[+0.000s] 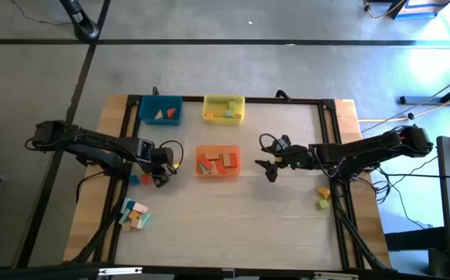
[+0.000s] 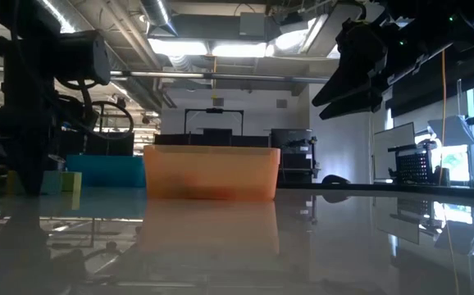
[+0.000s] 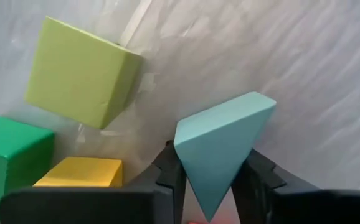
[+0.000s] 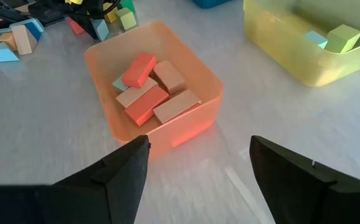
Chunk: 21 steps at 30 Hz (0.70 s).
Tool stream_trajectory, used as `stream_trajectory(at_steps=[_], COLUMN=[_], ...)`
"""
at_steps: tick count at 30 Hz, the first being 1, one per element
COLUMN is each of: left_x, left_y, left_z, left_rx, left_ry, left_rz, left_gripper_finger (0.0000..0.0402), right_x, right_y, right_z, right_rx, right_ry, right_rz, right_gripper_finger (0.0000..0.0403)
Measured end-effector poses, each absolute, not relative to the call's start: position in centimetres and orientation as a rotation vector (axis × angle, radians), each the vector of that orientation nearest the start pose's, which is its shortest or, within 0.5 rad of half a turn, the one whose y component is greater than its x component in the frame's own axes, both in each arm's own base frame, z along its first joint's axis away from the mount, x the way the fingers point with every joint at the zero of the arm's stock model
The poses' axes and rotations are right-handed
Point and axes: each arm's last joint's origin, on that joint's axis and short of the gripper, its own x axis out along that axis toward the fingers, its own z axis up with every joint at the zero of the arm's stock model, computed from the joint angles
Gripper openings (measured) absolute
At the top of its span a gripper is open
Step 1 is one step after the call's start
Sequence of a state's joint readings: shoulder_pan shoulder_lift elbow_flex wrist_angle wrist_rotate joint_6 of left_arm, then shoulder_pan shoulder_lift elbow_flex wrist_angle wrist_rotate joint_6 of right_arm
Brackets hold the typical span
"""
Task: Sort blocks by size
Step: Put the light blue triangle block into the blue bin
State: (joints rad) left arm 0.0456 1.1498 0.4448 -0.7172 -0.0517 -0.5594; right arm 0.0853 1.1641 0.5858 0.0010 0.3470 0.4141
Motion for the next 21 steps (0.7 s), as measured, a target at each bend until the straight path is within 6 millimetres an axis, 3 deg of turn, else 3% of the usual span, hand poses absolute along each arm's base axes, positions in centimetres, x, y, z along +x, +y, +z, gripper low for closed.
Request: stream_trajectory(at_steps=[15, 21], left_x=[17.9, 19.1], left_y=[1.0, 2.4], left_z=[17.2, 19.6], left_rx=[-0.341, -0.210], left_ry=[1.227, 1.124], left_rz=[0.434, 0.528], left_gripper_finger=[0.0091, 0.0088], right_x=[23.3, 23.3], right_y=[1.0, 1.0], right_z=[21.0, 21.0], right_rx=[0.276, 0.276], right_ry=[0.503, 0.503], right_rz=[-0.366, -0.367], right_gripper_finger=[0.0276, 0.0276])
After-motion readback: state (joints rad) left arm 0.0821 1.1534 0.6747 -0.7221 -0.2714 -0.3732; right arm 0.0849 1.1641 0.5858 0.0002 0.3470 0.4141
